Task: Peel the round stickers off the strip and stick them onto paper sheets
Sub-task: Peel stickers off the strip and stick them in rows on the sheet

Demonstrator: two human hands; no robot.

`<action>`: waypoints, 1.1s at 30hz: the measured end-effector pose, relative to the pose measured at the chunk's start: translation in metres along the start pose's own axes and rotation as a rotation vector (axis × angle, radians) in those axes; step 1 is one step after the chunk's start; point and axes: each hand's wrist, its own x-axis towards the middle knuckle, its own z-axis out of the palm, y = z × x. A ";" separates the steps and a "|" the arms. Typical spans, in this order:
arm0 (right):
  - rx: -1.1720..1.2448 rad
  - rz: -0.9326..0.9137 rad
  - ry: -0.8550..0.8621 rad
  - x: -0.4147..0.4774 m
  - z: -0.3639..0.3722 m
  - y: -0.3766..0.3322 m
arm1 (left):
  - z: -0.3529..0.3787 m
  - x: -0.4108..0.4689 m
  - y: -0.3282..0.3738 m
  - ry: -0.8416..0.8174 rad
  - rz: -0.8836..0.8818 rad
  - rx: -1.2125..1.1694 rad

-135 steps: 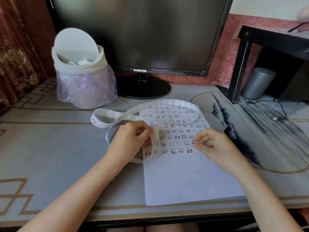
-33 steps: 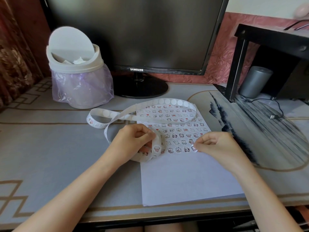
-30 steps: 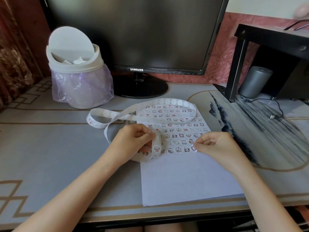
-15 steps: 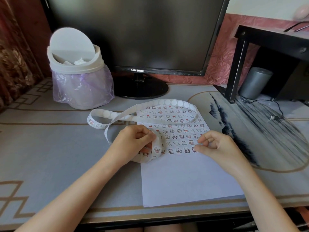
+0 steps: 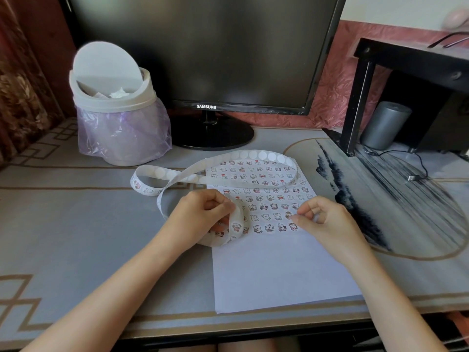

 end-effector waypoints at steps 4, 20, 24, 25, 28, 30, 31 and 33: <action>0.122 0.007 -0.021 -0.002 -0.004 0.000 | 0.000 0.000 -0.001 0.002 0.004 0.014; 0.031 0.007 -0.120 -0.001 -0.006 0.000 | 0.001 0.002 -0.003 0.004 -0.001 -0.002; 0.083 0.012 -0.117 0.002 -0.010 -0.002 | 0.001 0.002 -0.003 0.013 0.015 -0.012; 0.111 0.010 -0.102 0.002 -0.010 -0.006 | 0.001 0.001 -0.003 0.018 0.023 -0.014; 0.188 -0.049 -0.051 0.000 -0.005 -0.022 | 0.001 0.000 -0.002 0.036 0.054 -0.051; 0.247 -0.093 -0.086 -0.004 0.002 -0.039 | 0.001 -0.001 0.001 0.047 0.083 -0.116; 0.280 -0.115 -0.123 -0.007 0.007 -0.047 | 0.001 -0.001 0.002 0.056 0.102 -0.151; 0.333 -0.164 -0.190 -0.012 0.018 -0.059 | 0.000 0.000 0.004 0.074 0.135 -0.209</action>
